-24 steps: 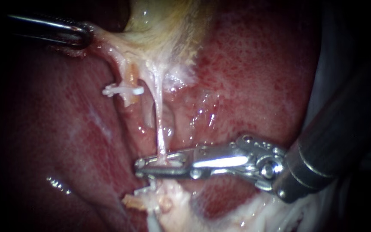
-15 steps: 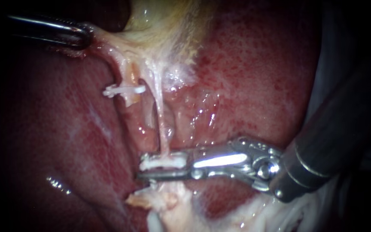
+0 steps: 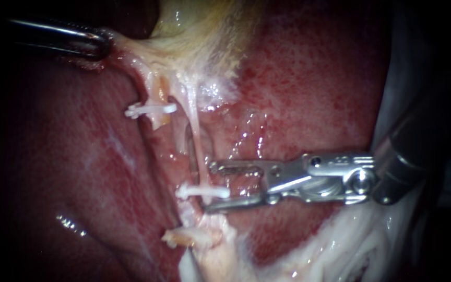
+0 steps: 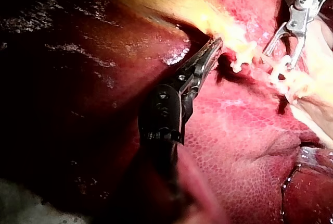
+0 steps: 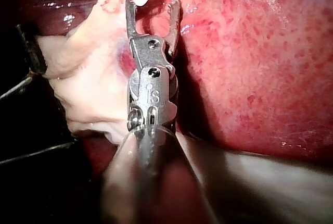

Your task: Going back first clip right tube

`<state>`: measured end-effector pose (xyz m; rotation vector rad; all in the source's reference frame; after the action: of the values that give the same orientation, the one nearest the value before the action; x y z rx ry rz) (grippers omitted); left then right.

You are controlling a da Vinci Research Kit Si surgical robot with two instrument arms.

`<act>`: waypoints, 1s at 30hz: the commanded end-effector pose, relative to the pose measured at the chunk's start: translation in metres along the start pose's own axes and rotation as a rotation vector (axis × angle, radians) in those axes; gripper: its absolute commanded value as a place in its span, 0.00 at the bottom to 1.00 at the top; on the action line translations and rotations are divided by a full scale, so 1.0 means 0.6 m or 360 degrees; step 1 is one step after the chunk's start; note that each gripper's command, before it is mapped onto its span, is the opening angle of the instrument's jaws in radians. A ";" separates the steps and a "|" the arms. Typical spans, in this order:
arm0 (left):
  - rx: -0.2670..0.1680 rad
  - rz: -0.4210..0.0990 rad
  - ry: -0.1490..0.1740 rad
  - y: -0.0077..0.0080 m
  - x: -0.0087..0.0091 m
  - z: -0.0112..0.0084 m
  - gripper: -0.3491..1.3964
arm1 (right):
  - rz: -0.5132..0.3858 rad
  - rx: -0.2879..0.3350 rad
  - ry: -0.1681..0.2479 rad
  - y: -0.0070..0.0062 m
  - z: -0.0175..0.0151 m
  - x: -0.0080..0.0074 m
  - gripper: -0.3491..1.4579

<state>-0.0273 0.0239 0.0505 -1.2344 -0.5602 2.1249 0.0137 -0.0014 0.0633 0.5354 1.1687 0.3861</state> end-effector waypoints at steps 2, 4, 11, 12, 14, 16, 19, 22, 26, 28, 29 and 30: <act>-0.0001 0.0000 0.0000 0.0001 0.0001 -0.0001 0.00 | -0.0117 -0.0009 -0.0032 -0.0004 -0.0037 0.0012 0.47; -0.0001 0.0000 0.0000 0.0001 0.0001 0.0000 0.00 | -0.0228 -0.0016 -0.0093 -0.0008 -0.0070 0.0023 0.47; 0.0001 0.0000 0.0001 0.0000 0.0000 0.0004 0.00 | -0.0414 -0.0068 -0.0191 -0.0006 -0.0174 0.0056 0.47; 0.0002 0.0001 0.0001 0.0000 -0.0001 0.0005 0.00 | -0.0424 -0.0075 -0.0193 -0.0004 -0.0182 0.0059 0.47; 0.0003 0.0003 0.0001 -0.0002 -0.0004 0.0009 0.00 | -0.0426 -0.0092 -0.0197 0.0001 -0.0196 0.0064 0.47; 0.0006 0.0005 0.0002 -0.0004 -0.0009 0.0014 0.00 | -0.0425 -0.0105 -0.0200 0.0003 -0.0205 0.0066 0.47; 0.0022 0.0015 0.0009 -0.0006 -0.0028 0.0035 0.00 | -0.0418 -0.0115 -0.0203 0.0004 -0.0212 0.0066 0.47; 0.0004 0.0027 -0.0012 -0.0007 -0.0048 0.0063 0.00 | -0.0418 -0.0115 -0.0203 0.0003 -0.0213 0.0065 0.47; -0.0018 0.0021 -0.0038 -0.0011 -0.0067 0.0102 0.00 | -0.0418 -0.0116 -0.0203 0.0003 -0.0213 0.0065 0.47; -0.0020 0.0023 -0.0043 -0.0012 -0.0069 0.0109 0.00 | -0.0419 -0.0120 -0.0204 0.0003 -0.0214 0.0064 0.47; -0.0020 0.0023 -0.0043 -0.0013 -0.0068 0.0111 0.00 | -0.0419 -0.0120 -0.0204 0.0002 -0.0215 0.0064 0.47; -0.0020 0.0023 -0.0043 -0.0014 -0.0068 0.0112 0.00 | -0.0419 -0.0120 -0.0204 0.0002 -0.0215 0.0064 0.47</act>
<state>-0.0315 0.0213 0.0568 -1.2222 -0.5769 2.1560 0.0029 0.0033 0.0567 0.3308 1.0798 0.1666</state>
